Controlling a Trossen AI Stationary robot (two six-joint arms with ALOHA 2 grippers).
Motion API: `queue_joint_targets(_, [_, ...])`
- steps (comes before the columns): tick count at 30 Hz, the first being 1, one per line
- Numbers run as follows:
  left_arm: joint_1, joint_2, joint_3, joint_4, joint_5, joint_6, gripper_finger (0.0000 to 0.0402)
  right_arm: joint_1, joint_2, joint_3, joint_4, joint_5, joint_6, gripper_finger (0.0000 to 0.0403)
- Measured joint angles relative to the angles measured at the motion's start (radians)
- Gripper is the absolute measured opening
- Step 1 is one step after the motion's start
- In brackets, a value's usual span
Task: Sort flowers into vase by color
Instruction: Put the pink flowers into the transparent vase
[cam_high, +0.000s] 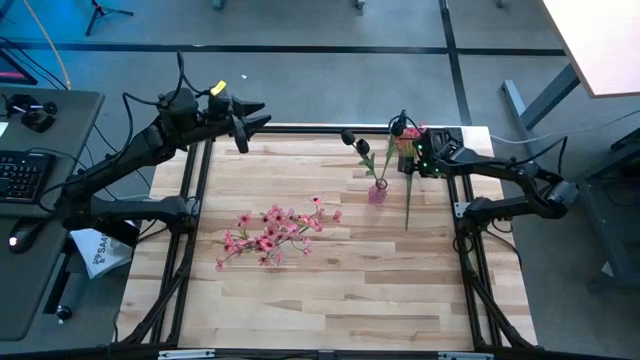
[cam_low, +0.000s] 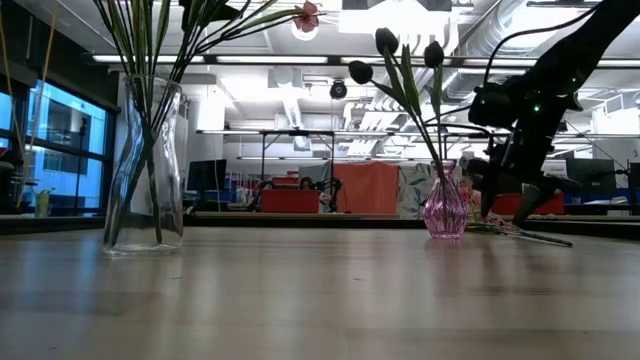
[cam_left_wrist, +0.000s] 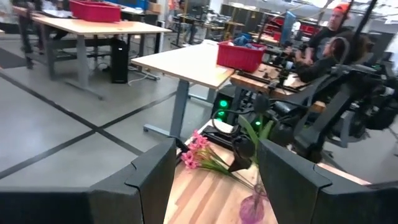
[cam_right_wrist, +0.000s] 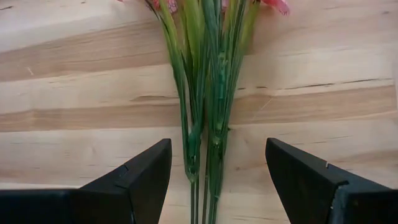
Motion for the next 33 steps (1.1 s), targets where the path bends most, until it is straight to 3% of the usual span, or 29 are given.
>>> queue_joint_targets(12, [-0.001, 0.000, 0.000, 0.000, 0.045, -0.034, 0.0211, 0.004, 0.025, -0.074, 0.086, 0.013, 0.047, 0.0254])
queue_joint_targets(25, [-0.001, 0.000, 0.000, 0.000, 0.073, -0.022, 0.0211, 0.095, 0.071, -0.067, 0.137, 0.073, 0.068, 0.0252])
queue_joint_targets(33, [-0.001, 0.000, 0.000, 0.000, 0.072, -0.017, 0.0211, 0.136, 0.121, -0.065, 0.122, 0.143, 0.102, 0.0199])
